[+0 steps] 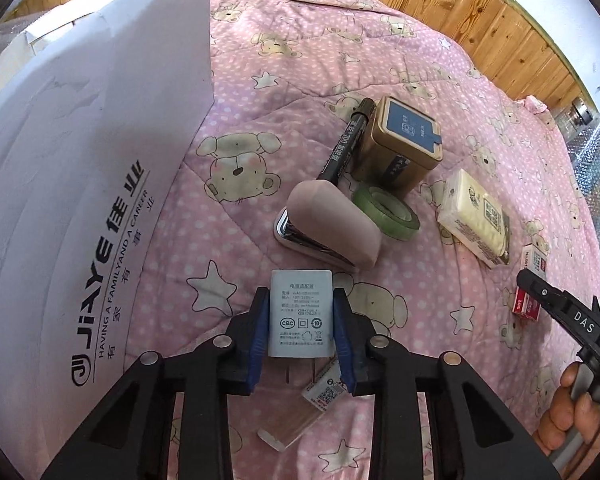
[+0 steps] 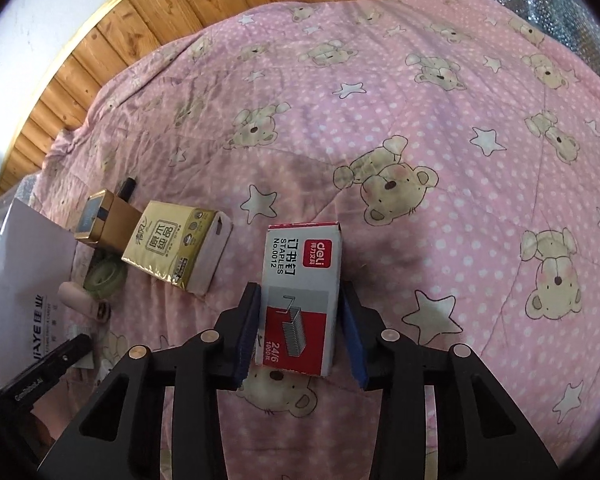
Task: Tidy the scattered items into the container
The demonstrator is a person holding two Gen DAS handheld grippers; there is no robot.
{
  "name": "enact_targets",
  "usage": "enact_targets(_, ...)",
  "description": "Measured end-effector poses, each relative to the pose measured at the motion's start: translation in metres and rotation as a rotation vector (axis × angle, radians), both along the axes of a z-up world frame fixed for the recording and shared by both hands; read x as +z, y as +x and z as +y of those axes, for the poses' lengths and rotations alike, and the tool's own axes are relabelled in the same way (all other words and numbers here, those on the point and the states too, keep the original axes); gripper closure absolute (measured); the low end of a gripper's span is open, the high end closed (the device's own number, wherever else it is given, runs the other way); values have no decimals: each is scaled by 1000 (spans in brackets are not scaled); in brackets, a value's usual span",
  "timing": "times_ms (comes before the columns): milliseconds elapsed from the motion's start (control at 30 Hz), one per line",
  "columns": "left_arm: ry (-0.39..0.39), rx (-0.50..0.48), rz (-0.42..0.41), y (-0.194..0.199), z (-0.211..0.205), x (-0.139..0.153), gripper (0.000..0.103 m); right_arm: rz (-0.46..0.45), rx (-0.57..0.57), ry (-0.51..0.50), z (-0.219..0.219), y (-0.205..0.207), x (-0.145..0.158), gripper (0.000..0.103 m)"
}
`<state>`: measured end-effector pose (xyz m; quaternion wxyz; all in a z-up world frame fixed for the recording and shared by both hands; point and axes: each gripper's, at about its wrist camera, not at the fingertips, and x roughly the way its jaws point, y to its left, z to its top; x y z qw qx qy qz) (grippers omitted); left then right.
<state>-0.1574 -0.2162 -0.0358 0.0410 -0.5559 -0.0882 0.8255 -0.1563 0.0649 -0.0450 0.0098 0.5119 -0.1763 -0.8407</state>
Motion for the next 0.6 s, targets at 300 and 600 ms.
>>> enact_targets(300,38,-17,46,15,0,27,72,30,38,-61,-13,25,22,63)
enact_targets(600,62,-29,101,31,1,56,72,60,109,-88,-46,48,44,63)
